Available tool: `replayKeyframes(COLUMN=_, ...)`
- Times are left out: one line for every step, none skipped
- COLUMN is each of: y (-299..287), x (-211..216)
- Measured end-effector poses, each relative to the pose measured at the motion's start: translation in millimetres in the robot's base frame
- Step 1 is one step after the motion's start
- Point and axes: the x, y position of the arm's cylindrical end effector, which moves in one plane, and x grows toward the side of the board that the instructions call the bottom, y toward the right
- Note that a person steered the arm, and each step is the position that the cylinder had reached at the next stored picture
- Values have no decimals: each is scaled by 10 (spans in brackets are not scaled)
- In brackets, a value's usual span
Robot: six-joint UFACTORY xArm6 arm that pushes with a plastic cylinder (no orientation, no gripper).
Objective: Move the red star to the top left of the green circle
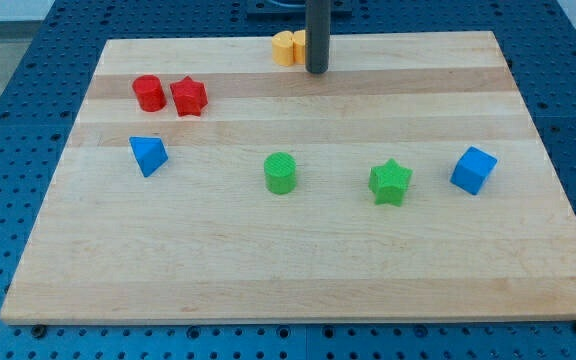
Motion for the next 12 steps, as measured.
replayKeyframes(y=0, x=0)
replayKeyframes(y=1, x=233)
replayKeyframes(y=6, x=809)
replayKeyframes(y=-172, x=995)
replayKeyframes(y=-733, x=704)
replayKeyframes(y=-1060, x=710)
replayKeyframes(y=-1223, x=670)
replayKeyframes(y=-1222, x=453)
replayKeyframes(y=-1247, x=212)
replayKeyframes(y=-1642, x=31)
replayKeyframes(y=-2100, x=189)
replayKeyframes(y=-2083, x=669)
